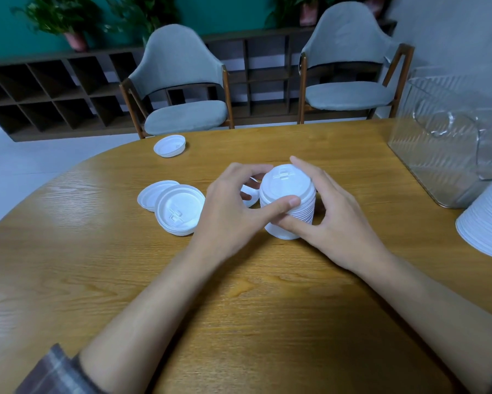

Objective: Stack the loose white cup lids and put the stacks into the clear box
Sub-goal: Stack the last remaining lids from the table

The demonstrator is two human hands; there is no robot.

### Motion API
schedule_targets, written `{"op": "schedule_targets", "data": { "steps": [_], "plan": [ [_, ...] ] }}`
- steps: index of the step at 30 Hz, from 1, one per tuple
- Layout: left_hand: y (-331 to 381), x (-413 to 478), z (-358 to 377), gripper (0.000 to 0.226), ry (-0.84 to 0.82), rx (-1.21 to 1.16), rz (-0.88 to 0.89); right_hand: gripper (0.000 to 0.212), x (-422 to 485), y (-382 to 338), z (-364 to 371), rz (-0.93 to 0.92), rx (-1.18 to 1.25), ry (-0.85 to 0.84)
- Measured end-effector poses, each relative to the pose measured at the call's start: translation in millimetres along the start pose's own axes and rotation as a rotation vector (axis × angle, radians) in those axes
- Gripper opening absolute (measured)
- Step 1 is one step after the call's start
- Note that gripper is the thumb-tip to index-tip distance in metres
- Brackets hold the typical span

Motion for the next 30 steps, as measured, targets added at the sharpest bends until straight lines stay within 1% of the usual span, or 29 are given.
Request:
{"op": "schedule_targets", "data": {
  "steps": [8, 14, 19, 23, 27, 30],
  "plan": [
    [1.0, -0.9, -0.8, 0.052, 0.026, 0.014, 0.021, 0.095, -1.0, -0.4, -3.3, 0.004, -0.016, 0.039],
    [6.1, -4.2, -1.1, 0.049, 0.068, 0.041, 0.056, 0.093, -0.1, 1.3, 0.8, 0.019, -0.043, 0.022],
    [0.7, -4.7, 2.7, 0.049, 0.047, -0.04, 0.001, 0.095, 1.0, -0.4, -1.5, 0.023, -0.066, 0.039],
    [1.5, -5.6, 4.0, 0.055, 0.054, -0.031, 0.02, 0.095, 0.9, -0.2, -3.0, 0.019, -0.065, 0.063],
    [-1.0, -4.3, 5.1, 0.057, 0.043, -0.036, 0.01, 0.098, 0.1, -1.2, -0.9, -0.003, -0.075, 0.034],
    [-1.6, -3.5, 5.7, 0.055, 0.035, -0.043, 0.002, 0.092, -0.4, -2.5, -1.0, -0.033, -0.074, 0.052]
  ]
}}
Point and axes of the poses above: each hand's wrist, its own x-axis towards the middle knuckle, its own z-axis out of the palm, y = z × x, the point moved 10 cm from there along x, towards the middle knuckle, and after that the axes turned 10 degrees about -x, right-handed, at the moved point
